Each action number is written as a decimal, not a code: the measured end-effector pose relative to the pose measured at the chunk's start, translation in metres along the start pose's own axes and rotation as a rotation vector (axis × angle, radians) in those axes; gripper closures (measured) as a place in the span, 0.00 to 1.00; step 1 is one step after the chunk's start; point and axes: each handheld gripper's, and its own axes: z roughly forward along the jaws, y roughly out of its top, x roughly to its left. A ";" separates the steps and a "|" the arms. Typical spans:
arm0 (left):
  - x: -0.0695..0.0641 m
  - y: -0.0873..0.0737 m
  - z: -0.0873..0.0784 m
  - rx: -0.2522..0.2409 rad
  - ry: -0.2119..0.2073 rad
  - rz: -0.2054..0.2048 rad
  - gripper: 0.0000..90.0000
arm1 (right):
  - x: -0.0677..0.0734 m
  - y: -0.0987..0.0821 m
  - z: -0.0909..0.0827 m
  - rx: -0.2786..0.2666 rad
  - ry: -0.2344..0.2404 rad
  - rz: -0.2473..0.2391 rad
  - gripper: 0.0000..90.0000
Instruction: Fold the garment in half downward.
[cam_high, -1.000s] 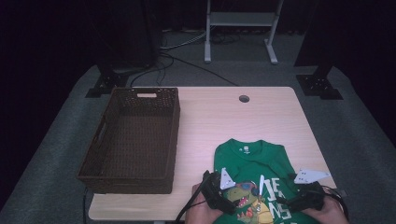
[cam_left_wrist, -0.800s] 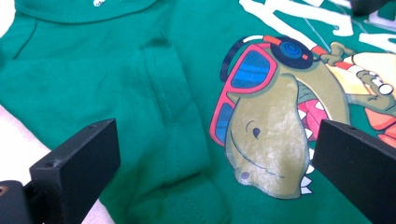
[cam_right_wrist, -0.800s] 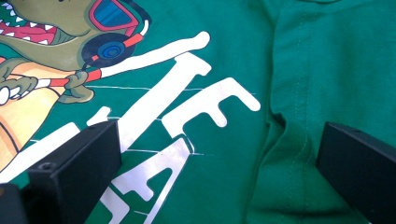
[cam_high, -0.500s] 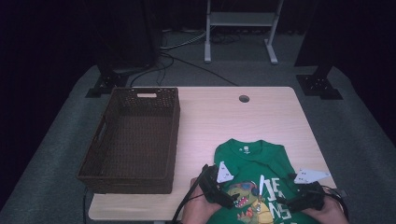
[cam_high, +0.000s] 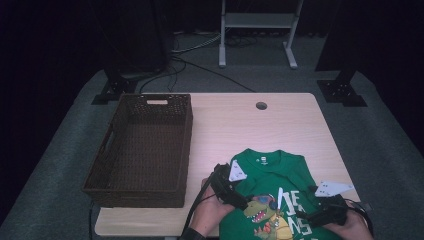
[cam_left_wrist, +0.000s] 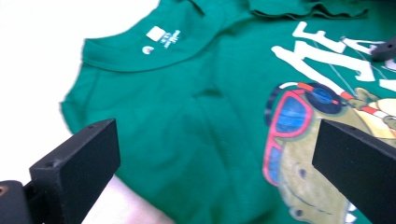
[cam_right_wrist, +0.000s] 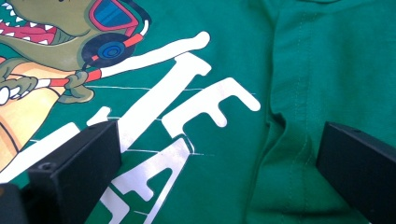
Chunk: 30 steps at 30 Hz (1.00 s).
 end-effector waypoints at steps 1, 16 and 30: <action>0.002 0.001 -0.001 -0.002 0.002 0.001 0.00 | 0.000 0.000 0.000 0.000 -0.001 0.000 0.00; 0.034 0.014 -0.004 -0.015 0.049 -0.016 0.00 | 0.000 0.000 0.000 0.000 0.001 -0.001 0.00; 0.064 0.019 0.007 -0.011 0.080 -0.050 0.00 | 0.000 0.000 0.000 0.000 0.000 0.001 0.00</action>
